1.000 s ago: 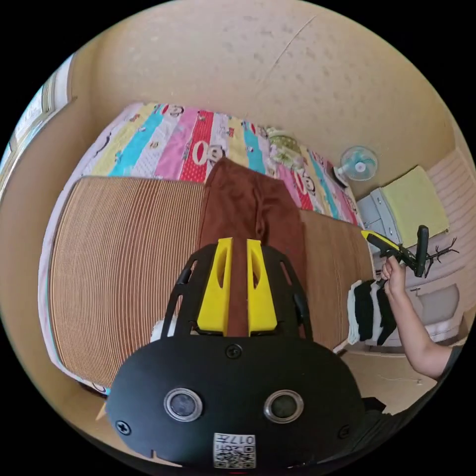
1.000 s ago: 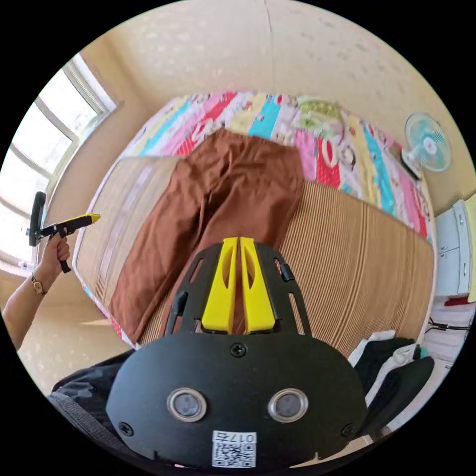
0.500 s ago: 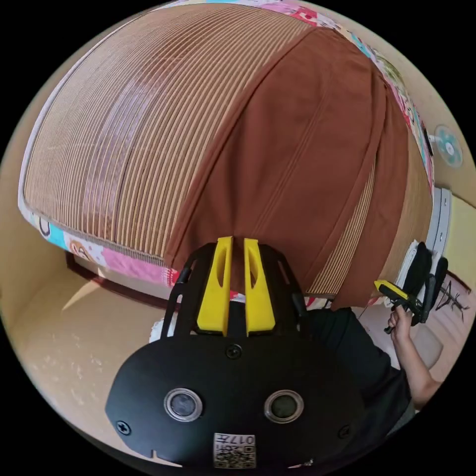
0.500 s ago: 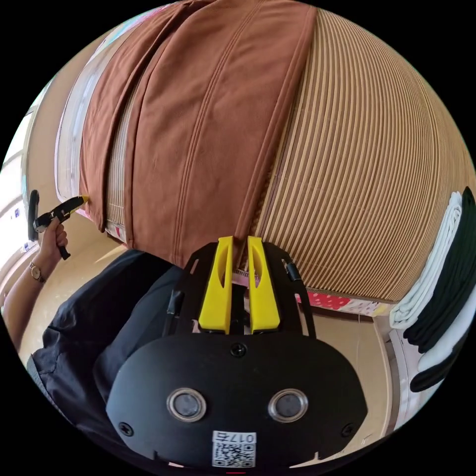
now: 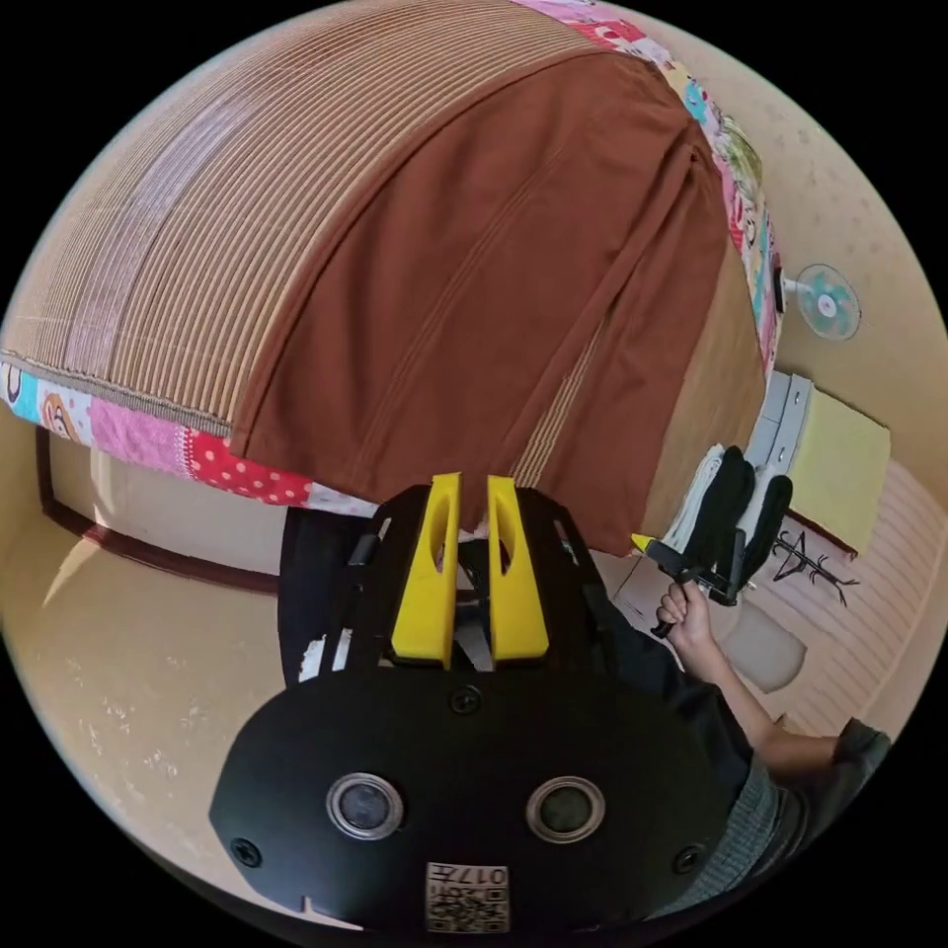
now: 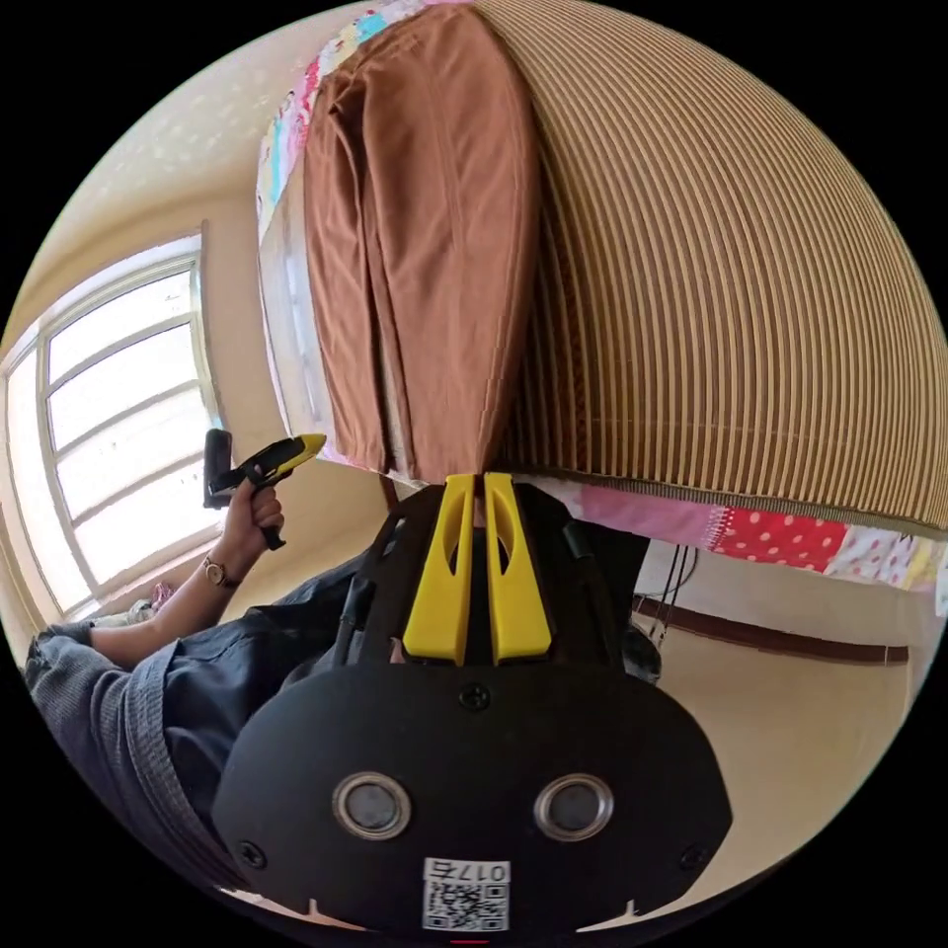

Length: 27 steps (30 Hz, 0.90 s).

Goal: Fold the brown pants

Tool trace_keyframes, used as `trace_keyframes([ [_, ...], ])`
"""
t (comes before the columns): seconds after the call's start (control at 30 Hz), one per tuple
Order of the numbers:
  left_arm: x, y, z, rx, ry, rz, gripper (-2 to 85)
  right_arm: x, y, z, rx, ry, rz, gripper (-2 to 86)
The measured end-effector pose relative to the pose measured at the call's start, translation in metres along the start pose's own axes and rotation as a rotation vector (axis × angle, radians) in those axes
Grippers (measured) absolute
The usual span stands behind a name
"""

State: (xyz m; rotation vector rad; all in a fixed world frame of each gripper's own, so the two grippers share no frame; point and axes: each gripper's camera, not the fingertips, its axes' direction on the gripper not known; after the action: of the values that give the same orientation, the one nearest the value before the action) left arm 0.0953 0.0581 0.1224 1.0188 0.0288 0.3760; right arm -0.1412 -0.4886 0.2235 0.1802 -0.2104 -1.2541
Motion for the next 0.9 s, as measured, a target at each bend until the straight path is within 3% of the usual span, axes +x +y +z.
trace_keyframes([
  [0.1, 0.07, -0.011, -0.012, -0.02, 0.088, 0.237, 7.2, -0.041, -0.002, -0.02, -0.011, -0.017, -0.129, 2.4],
  [0.3, 0.182, -0.039, 0.008, -0.228, -0.091, 0.543, 16.4, -0.109, -0.026, -0.024, -0.074, -0.078, -0.35, 2.2],
  [0.37, 0.18, -0.048, 0.02, -0.301, -0.235, 0.529, 16.0, -0.124, -0.032, -0.019, -0.135, -0.008, -0.427, 2.2],
  [0.43, 0.163, -0.05, 0.01, -0.256, -0.323, 0.466, 6.6, -0.129, -0.035, -0.015, -0.207, 0.044, -0.505, 2.3],
  [0.53, 0.136, -0.045, -0.011, -0.245, -0.192, 0.48, 1.7, -0.107, -0.05, -0.018, -0.392, 0.068, -0.588, 2.5],
  [0.6, 0.118, -0.045, -0.021, -0.267, -0.086, 0.449, 0.9, -0.064, -0.089, -0.03, -0.532, 0.082, -0.505, 2.3],
  [0.67, 0.105, -0.045, -0.032, -0.265, -0.029, 0.413, 0.5, -0.029, -0.135, -0.051, -0.551, 0.194, -0.422, 2.2],
  [0.73, 0.097, -0.044, -0.048, -0.24, -0.034, 0.412, 0.1, -0.001, -0.194, -0.088, -0.438, 0.264, -0.295, 3.0],
  [0.9, 0.088, -0.038, -0.067, -0.216, -0.006, 0.395, -0.1, 0.053, -0.351, -0.208, 0.144, -0.083, 0.073, 14.7],
])
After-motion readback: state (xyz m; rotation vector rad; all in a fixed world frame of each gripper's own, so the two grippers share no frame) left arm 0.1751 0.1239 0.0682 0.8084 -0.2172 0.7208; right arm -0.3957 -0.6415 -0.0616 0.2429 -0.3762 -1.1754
